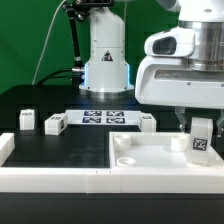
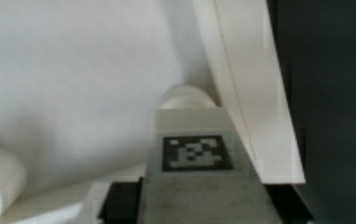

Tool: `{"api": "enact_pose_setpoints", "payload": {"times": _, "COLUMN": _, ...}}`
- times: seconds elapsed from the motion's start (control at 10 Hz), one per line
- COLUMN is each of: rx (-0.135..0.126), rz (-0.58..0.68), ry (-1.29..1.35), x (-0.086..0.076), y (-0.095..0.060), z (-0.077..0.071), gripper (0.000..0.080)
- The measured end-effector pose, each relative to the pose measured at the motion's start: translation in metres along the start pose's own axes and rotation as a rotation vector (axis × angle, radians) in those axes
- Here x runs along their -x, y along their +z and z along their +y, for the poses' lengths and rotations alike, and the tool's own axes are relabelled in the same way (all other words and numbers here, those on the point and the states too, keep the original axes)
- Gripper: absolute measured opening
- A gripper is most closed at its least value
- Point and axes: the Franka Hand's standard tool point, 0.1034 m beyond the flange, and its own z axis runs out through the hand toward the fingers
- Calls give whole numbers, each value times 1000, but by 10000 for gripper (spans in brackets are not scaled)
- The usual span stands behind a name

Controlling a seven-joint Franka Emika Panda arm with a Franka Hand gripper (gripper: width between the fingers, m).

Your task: Assemble one leg

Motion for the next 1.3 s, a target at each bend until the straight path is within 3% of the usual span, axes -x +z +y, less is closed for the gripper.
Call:
{"api": "enact_pose_setpoints", "payload": {"times": 0.2, "rx": -20, "rz": 4, "ry": 293, "x": 0, "y": 0, "z": 1, "gripper": 292}}
{"api": "enact_pose_setpoints", "payload": {"times": 0.5, "rx": -23, "rz": 0, "ry": 614, "x": 0, "y": 0, "z": 1, "gripper": 292}}
{"api": "enact_pose_setpoints", "payload": {"times": 0.8, "rx": -24, "rz": -5, "ry": 770, "x": 1, "y": 1, "z": 1, "gripper": 292}}
{"api": "enact_pose_setpoints", "payload": {"times": 0.9, "rx": -24, "rz": -5, "ry": 728, "x": 1, "y": 1, "z": 1, "gripper": 447}}
{"api": "enact_pose_setpoints", "payload": {"times": 1.0, "rx": -24, "rz": -6, "ry": 693, "x": 1, "y": 1, "z": 1, "gripper": 447}}
{"api": "enact_pose_setpoints", "payload": {"times": 1.1, "rx": -25, "rz": -6, "ry": 690, "x": 1, "y": 1, "z": 1, "gripper": 572}}
{"api": "enact_pose_setpoints", "payload": {"times": 1.2, "rx": -24, "rz": -5, "ry": 625, "x": 1, "y": 1, "z": 0, "gripper": 572}}
{"api": "enact_pose_setpoints", "payload": {"times": 1.3, "rx": -25, "rz": -4, "ry": 498, "x": 1, "y": 1, "z": 0, "gripper": 636}}
